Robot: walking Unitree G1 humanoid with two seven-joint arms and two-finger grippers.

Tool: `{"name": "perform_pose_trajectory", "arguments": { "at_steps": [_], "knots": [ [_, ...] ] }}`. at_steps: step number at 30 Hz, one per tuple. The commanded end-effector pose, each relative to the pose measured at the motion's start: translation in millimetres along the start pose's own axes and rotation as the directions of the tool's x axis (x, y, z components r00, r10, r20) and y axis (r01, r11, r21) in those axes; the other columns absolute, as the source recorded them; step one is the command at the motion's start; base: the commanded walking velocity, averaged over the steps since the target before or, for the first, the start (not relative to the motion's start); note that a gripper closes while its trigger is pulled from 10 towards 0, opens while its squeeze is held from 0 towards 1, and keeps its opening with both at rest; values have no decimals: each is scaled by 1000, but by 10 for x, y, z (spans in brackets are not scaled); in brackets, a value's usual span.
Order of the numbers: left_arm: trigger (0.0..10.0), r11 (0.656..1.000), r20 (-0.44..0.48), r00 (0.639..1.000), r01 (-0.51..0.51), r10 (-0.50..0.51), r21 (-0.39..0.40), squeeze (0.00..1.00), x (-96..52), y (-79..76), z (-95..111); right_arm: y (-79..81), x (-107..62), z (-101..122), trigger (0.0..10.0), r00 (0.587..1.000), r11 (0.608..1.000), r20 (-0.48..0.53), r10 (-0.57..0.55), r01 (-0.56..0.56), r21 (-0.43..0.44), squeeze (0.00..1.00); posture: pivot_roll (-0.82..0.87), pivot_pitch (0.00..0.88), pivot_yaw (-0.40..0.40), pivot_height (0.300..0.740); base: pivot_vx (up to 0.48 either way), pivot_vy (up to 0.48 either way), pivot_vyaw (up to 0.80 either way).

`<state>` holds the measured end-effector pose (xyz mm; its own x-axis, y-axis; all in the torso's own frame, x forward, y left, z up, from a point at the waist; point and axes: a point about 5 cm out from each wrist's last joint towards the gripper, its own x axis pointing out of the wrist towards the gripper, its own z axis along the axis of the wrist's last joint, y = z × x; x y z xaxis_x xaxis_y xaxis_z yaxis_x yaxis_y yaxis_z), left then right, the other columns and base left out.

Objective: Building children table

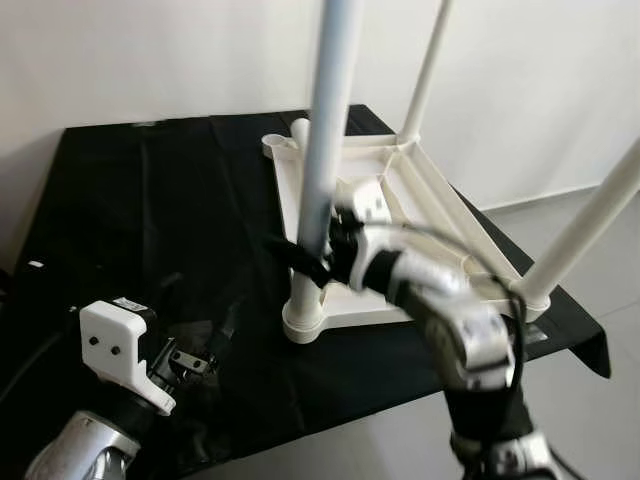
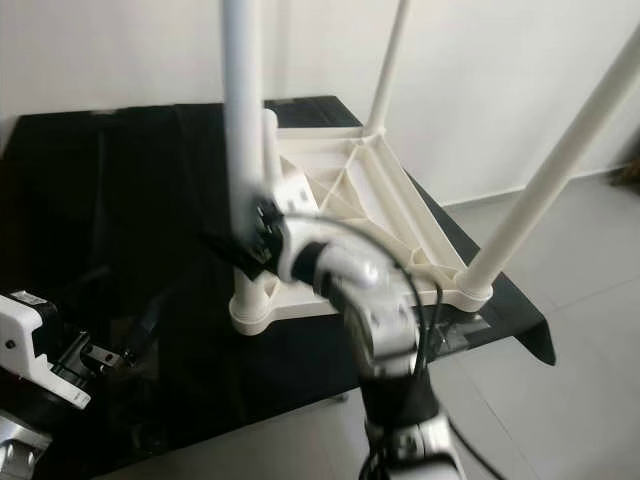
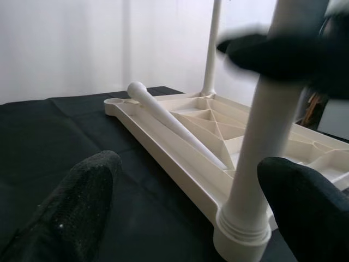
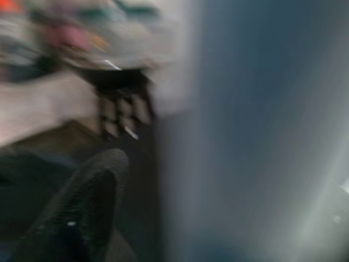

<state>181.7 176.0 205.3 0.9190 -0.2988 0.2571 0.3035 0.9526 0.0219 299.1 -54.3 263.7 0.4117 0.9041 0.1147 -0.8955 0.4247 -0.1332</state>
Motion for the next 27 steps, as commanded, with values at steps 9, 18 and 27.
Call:
{"name": "perform_pose_trajectory", "arguments": {
  "at_steps": [9, 18, 27],
  "knots": [
    [10000, 1000, -8, 1000, 10, -10, -3, 0, -26, -42, 16, -97, 32, 233, 10000, 907, 889, -44, 419, -420, -180, 0, -79, 104, -109, 740, 0, 0, 0],
    [10000, 1000, -10, 1000, 6, -6, -7, 0, -50, -54, 26, -220, -118, 249, 0, 786, 783, -93, 611, -617, -79, 0, -71, 108, -109, 740, 0, 0, 0],
    [10000, 1000, -12, 1000, 6, -6, -9, 0, -52, -47, 21, -137, -283, -110, 0, 792, 795, -71, 607, -604, 59, 0, -84, 103, -101, 740, 0, 0, 0]
  ]
}}
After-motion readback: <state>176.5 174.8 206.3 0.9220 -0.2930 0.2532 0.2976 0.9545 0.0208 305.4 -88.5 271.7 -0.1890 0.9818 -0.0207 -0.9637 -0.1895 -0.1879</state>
